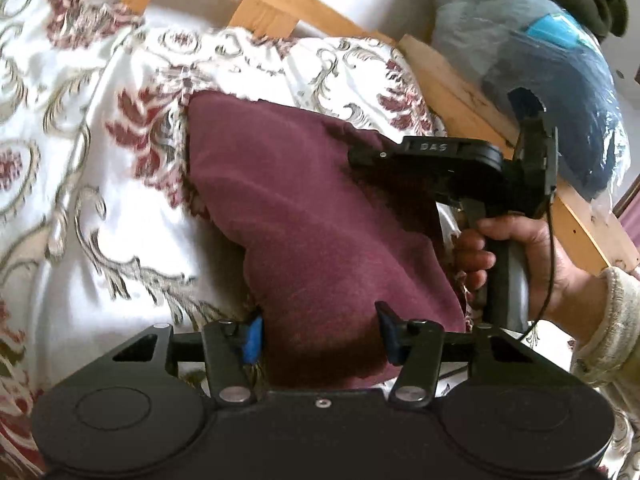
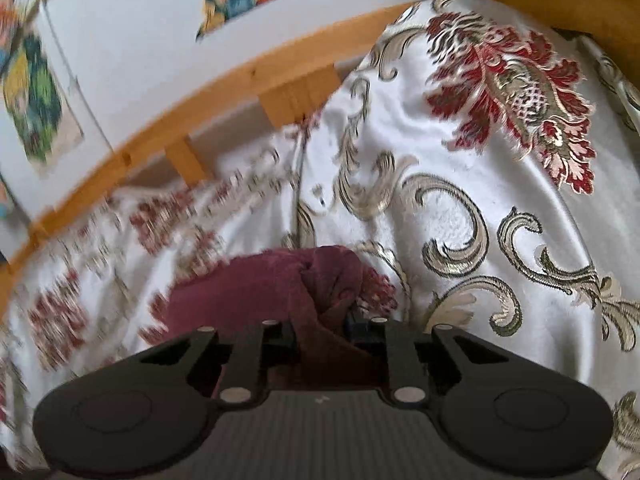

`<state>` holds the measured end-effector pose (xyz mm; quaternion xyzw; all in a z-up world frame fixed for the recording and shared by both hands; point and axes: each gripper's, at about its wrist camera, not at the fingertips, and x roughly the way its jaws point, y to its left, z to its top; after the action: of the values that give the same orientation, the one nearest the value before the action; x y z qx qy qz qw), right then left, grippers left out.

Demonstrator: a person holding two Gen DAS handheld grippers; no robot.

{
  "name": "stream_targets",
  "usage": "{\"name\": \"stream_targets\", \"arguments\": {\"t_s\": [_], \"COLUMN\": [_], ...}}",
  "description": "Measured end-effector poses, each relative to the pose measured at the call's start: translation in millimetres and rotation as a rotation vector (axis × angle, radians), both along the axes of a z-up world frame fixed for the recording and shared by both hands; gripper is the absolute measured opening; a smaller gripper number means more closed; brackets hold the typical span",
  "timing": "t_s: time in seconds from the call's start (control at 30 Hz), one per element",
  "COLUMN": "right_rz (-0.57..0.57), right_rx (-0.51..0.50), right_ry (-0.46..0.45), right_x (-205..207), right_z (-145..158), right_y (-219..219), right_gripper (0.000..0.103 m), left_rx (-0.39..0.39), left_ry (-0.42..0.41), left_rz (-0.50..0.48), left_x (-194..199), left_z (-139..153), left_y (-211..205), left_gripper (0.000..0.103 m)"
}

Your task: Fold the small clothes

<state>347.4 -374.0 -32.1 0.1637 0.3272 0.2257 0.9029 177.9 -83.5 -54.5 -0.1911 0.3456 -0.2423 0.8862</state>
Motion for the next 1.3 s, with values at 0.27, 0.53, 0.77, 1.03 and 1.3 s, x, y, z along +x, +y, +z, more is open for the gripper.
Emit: {"name": "stream_targets", "arguments": {"t_s": [0.27,0.53,0.77,1.03,1.3], "right_rz": [-0.029,-0.003,0.036,0.087,0.097], "right_rx": [0.135,0.15,0.153,0.061,-0.087], "right_ry": [-0.019,-0.07,-0.078,-0.051,-0.061], "right_x": [-2,6,32,56,65], "right_z": [20,38,53,47,22], "right_y": [-11,18,55,96,111], "right_gripper": [0.023,0.023,0.023,0.023,0.024], "left_rx": [0.03,0.049,0.067,0.082,0.09], "left_ry": [-0.075,-0.12,-0.146,-0.094,-0.002], "left_rz": [0.043,0.09,0.155,0.203,0.224], "left_x": [3,9,20,34,44], "left_z": [16,29,41,33,13], "left_y": [17,40,72,99,100], "left_gripper": [0.055,0.055,0.055,0.055,0.057]}}
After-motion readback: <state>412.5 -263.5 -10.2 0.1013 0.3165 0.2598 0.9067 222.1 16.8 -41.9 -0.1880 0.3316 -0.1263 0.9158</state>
